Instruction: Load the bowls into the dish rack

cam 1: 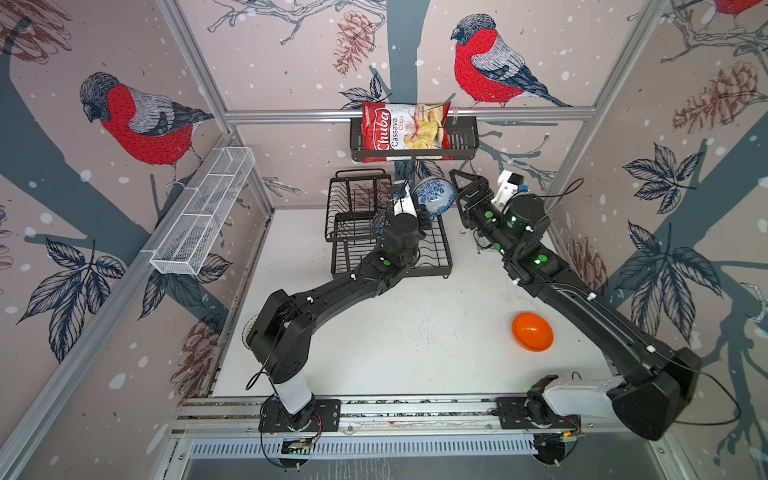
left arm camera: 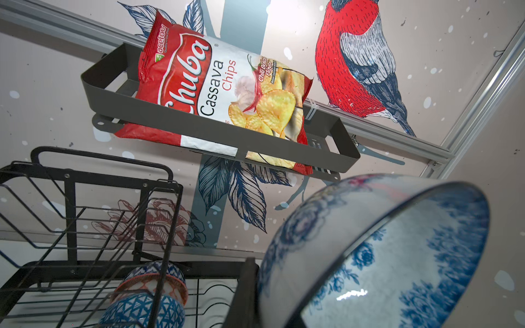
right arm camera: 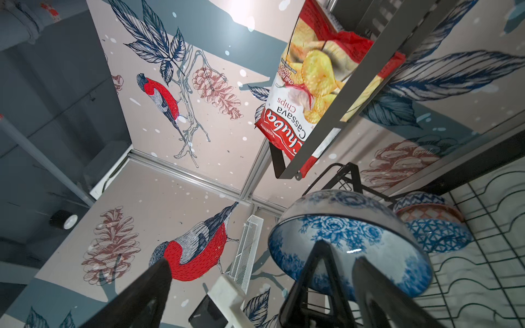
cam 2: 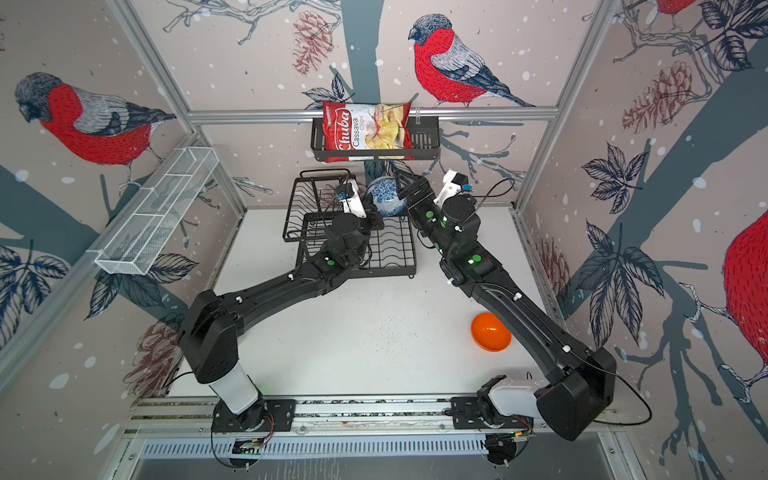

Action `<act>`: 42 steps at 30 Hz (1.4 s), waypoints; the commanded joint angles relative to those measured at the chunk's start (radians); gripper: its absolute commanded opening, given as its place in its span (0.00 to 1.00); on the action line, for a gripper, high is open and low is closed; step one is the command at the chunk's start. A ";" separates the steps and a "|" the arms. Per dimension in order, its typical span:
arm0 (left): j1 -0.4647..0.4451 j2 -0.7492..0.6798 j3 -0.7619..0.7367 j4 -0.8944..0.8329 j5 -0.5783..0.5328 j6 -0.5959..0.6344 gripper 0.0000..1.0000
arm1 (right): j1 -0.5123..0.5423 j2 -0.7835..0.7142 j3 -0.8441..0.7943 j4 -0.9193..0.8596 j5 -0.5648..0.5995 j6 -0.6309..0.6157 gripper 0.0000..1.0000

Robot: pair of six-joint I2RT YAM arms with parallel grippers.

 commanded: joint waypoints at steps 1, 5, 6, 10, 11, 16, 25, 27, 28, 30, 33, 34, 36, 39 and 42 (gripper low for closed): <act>-0.013 -0.002 -0.025 0.205 -0.036 0.076 0.00 | 0.001 0.029 0.016 0.106 -0.058 0.105 0.96; -0.033 0.006 -0.040 0.271 -0.045 0.141 0.00 | -0.001 0.060 0.016 0.139 -0.053 0.154 0.87; -0.038 0.007 -0.045 0.288 -0.052 0.155 0.00 | -0.002 0.066 0.014 0.149 -0.050 0.166 0.84; -0.052 0.002 -0.083 0.362 -0.066 0.193 0.00 | -0.014 0.093 0.005 0.190 -0.057 0.225 0.76; -0.055 0.002 -0.088 0.374 -0.068 0.204 0.00 | -0.016 0.099 0.007 0.197 -0.060 0.234 0.73; -0.073 -0.009 -0.131 0.452 -0.086 0.261 0.00 | -0.027 0.108 -0.005 0.218 -0.047 0.277 0.55; -0.093 -0.023 -0.170 0.523 -0.106 0.322 0.00 | -0.028 0.123 -0.022 0.249 -0.065 0.311 0.14; -0.095 -0.029 -0.173 0.519 -0.105 0.322 0.00 | -0.028 0.118 -0.031 0.254 -0.061 0.310 0.10; -0.095 -0.031 -0.172 0.511 -0.103 0.321 0.00 | -0.028 0.117 -0.035 0.262 -0.060 0.309 0.08; -0.094 -0.036 -0.168 0.490 -0.093 0.315 0.01 | -0.028 0.112 -0.040 0.268 -0.060 0.303 0.05; -0.095 -0.045 -0.165 0.463 -0.072 0.304 0.05 | -0.028 0.109 -0.049 0.294 -0.065 0.291 0.03; -0.095 -0.048 -0.164 0.450 -0.063 0.300 0.07 | -0.028 0.108 -0.055 0.311 -0.068 0.287 0.02; -0.095 -0.054 -0.164 0.430 -0.057 0.288 0.21 | -0.030 0.103 -0.066 0.335 -0.070 0.280 0.01; -0.094 -0.070 -0.172 0.398 -0.041 0.270 0.39 | -0.030 0.097 -0.073 0.366 -0.072 0.264 0.00; -0.095 -0.091 -0.189 0.368 -0.026 0.255 0.53 | -0.030 0.089 -0.084 0.399 -0.067 0.256 0.00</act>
